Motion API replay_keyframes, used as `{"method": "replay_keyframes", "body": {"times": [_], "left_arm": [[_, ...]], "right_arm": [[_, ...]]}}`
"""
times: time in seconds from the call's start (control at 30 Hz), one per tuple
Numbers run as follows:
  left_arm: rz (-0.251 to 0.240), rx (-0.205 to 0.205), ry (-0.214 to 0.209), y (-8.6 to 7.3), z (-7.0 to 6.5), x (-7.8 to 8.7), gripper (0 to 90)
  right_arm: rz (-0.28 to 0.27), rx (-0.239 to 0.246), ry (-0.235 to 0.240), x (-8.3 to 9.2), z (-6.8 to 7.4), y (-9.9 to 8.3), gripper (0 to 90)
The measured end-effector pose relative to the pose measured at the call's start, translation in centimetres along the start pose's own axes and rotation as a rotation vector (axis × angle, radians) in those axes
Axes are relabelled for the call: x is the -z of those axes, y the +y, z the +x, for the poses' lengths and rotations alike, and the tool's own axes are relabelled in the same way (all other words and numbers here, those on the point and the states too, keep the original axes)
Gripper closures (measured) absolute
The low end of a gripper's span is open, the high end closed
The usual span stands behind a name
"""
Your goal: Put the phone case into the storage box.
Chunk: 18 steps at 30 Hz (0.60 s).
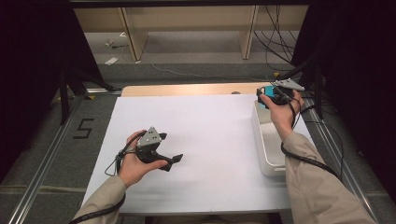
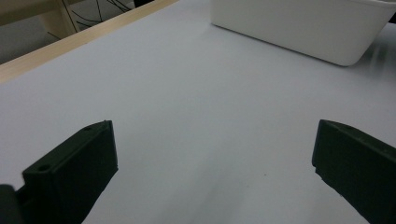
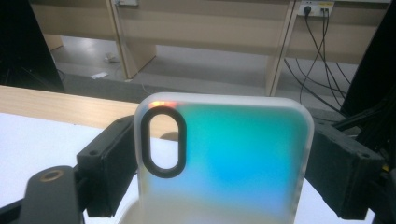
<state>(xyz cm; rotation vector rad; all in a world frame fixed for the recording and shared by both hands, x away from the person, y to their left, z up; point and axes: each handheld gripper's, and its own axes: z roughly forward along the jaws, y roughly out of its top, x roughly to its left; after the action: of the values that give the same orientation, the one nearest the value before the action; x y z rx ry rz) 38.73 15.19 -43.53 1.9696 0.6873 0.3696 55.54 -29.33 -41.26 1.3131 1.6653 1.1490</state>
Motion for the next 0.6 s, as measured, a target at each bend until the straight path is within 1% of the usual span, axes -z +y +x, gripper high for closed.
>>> {"method": "replay_keyframes", "body": {"times": [0.33, 0.43, 0.6], "left_arm": [[-0.002, 0.0, -0.001, 0.02, 0.0, 0.01, 0.0], [-0.001, 0.001, 0.0, 0.01, 0.0, 0.01, 0.0], [-0.003, 0.0, -0.001, 0.02, -0.01, 0.02, 0.0]], "right_arm": [[0.024, -0.003, -0.004, -0.23, 0.01, -0.35, 17.7], [0.018, -0.004, -0.007, -0.33, 0.01, -0.43, 17.7], [0.026, -0.007, -0.009, -0.37, 0.04, -0.51, 17.7]]}}
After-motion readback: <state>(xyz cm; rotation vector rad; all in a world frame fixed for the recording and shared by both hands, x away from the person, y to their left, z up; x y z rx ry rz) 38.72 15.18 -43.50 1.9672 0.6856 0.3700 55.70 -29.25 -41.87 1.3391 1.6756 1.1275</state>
